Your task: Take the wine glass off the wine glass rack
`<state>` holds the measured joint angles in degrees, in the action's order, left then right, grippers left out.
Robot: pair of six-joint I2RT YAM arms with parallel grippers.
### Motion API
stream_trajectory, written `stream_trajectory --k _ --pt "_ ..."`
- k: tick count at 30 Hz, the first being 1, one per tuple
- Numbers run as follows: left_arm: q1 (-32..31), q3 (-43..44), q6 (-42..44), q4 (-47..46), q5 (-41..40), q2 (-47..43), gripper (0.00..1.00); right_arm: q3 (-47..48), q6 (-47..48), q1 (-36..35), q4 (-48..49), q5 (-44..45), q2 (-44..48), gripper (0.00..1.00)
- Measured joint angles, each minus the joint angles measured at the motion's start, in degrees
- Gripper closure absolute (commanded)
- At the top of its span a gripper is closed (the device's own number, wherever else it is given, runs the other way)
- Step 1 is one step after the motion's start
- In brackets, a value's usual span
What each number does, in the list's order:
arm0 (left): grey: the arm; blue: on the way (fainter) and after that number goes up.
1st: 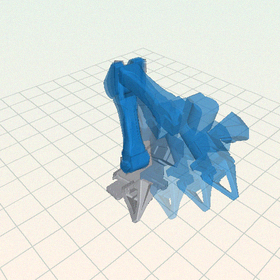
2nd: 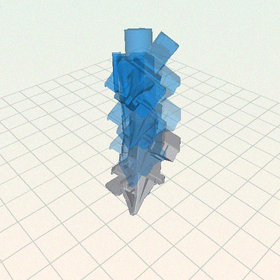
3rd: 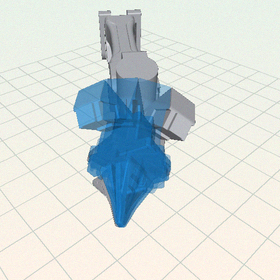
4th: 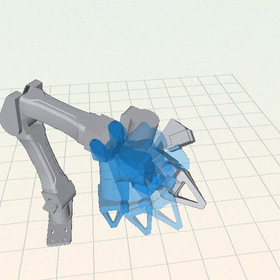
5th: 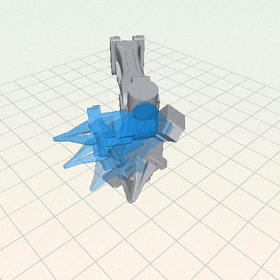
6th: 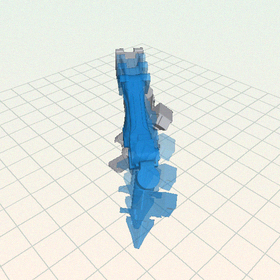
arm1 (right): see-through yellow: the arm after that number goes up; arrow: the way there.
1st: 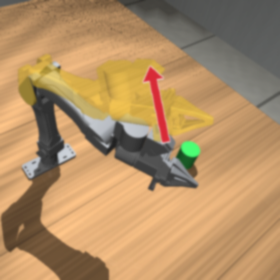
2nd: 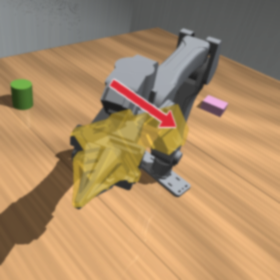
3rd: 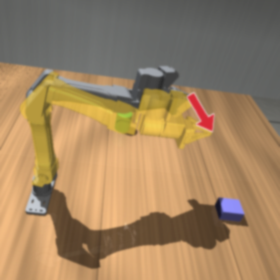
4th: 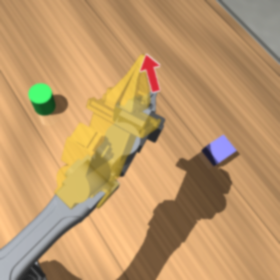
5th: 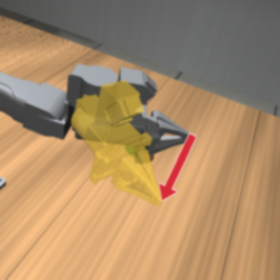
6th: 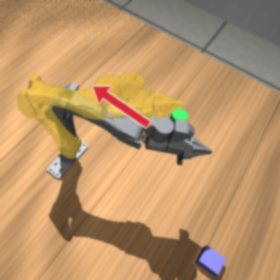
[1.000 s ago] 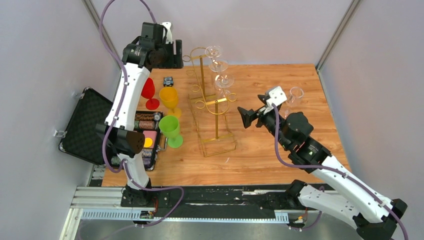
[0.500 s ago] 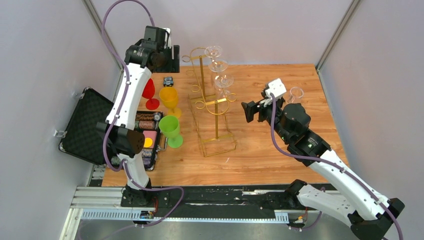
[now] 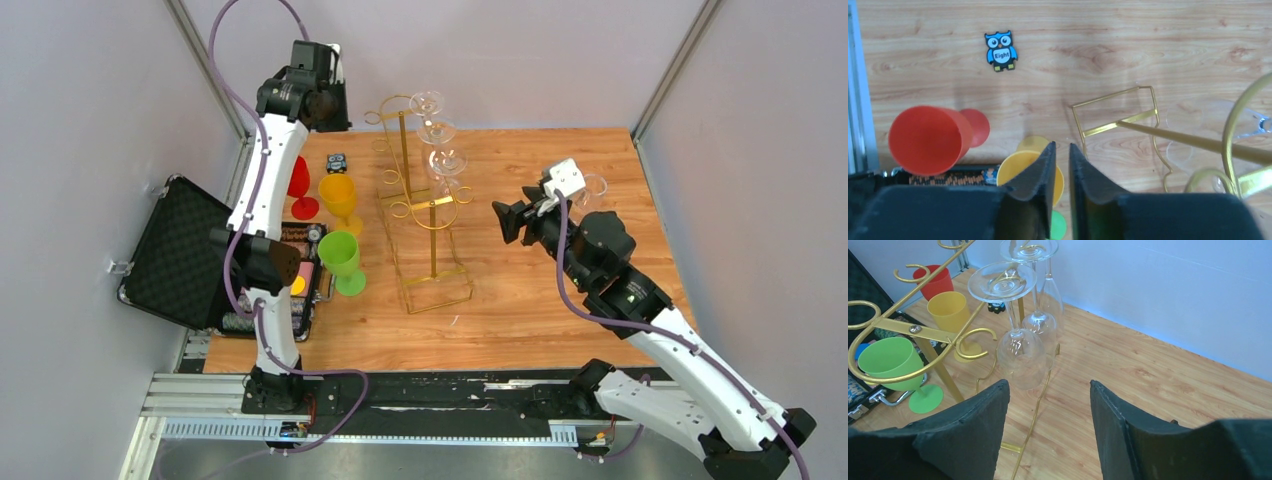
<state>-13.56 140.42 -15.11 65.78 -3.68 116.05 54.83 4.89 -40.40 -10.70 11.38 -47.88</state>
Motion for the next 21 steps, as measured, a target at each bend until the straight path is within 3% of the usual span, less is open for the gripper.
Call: stream_trajectory --k 9,21 --pt "0.0 2.25 -0.81 -0.31 5.9 3.89 1.0 -0.46 -0.35 0.11 0.0 -0.02 1.64 0.38" --pt "-1.36 2.27 -0.5 -1.75 12.22 3.91 1.0 -1.66 -0.72 0.22 -0.83 -0.5 2.36 0.37"
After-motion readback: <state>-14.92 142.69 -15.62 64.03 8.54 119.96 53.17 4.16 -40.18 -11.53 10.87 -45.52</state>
